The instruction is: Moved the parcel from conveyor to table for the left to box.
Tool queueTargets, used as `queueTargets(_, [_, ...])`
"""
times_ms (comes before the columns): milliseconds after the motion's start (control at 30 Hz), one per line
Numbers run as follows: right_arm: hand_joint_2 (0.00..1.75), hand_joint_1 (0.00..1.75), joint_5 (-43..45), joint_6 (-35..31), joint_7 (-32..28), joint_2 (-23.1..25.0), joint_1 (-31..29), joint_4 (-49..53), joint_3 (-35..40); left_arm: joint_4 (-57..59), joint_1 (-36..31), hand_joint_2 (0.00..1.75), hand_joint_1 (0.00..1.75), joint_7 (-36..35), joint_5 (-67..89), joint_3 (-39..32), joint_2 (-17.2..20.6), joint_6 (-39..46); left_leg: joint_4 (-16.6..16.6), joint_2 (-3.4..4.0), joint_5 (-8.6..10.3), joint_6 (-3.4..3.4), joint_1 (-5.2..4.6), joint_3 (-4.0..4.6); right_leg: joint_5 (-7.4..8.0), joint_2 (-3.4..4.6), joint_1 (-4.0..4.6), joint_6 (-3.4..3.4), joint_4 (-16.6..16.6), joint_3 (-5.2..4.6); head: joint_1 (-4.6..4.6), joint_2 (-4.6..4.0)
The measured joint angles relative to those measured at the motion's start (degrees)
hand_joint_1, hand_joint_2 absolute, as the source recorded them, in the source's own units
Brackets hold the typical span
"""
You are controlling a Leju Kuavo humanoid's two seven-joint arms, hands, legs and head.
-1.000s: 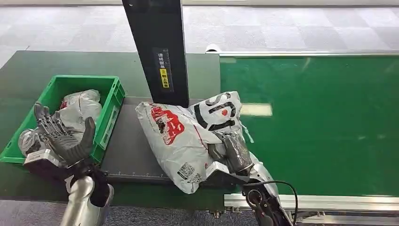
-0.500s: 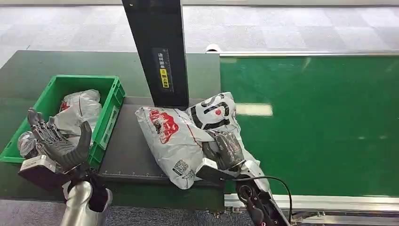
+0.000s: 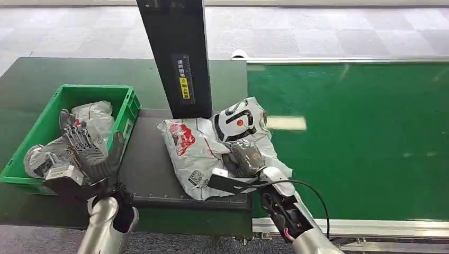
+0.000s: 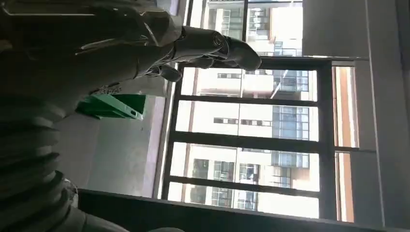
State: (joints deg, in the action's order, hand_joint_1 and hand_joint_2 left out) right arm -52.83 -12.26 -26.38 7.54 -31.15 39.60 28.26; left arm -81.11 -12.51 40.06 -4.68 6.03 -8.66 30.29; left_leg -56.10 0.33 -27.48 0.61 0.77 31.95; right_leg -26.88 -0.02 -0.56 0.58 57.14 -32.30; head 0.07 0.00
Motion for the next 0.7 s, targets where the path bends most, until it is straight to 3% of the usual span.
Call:
queueTargets(467, [1.75, 1.75, -2.2, 3.4, -1.1, 2.8, -6.6, -10.4, 5.7, 4.6, -3.7, 1.75, 0.0, 0.0, -0.5, 2.6, -0.4, -1.9, 0.0, 0.04, 0.0, 0.0, 0.0, -0.05, 0.0, 0.02, 0.0, 0.0, 0.0, 0.01, 0.0, -0.02])
queueTargets(500, [1.75, 1.27, -2.3, 3.4, -1.1, 2.9, -6.7, -10.7, 5.9, 4.7, -3.8, 1.75, 0.0, 0.0, -0.5, 2.8, -0.4, -1.9, 0.0, 0.03, 0.0, 0.0, 0.0, -0.05, 0.0, 0.02, 0.0, 0.0, 0.0, 0.01, 0.0, 0.0])
queueTargets(533, [1.75, 0.47, -2.3, 3.4, -1.1, 3.0, -6.8, -10.9, 6.1, 4.9, -3.8, 1.75, 0.0, 0.0, -0.6, 2.9, -0.4, -1.9, 0.0, 0.04, 0.0, 0.0, 0.0, -0.04, 0.0, 0.02, 0.0, 0.0, 0.0, 0.01, 0.0, 0.0])
queueTargets(567, [1.75, 0.26, -2.4, 3.4, -1.1, 3.1, -7.0, -11.1, 6.3, 5.0, -3.8, 1.75, 0.0, 0.0, -0.6, 2.9, -0.5, -1.9, 0.0, 0.06, 0.0, 0.0, 0.0, -0.04, 0.0, 0.03, 0.0, 0.0, 0.0, 0.01, 0.0, -0.02])
queueTargets(700, [1.75, 0.26, -2.1, 1.9, -1.2, 4.0, -7.3, -11.9, 7.1, 5.7, -4.4, 1.75, 0.0, 0.0, -0.7, 3.3, -0.5, -2.2, 0.0, 0.04, 0.0, 0.0, 0.0, -0.04, 0.0, 0.04, 0.0, 0.0, 0.0, 0.01, 0.0, 0.0])
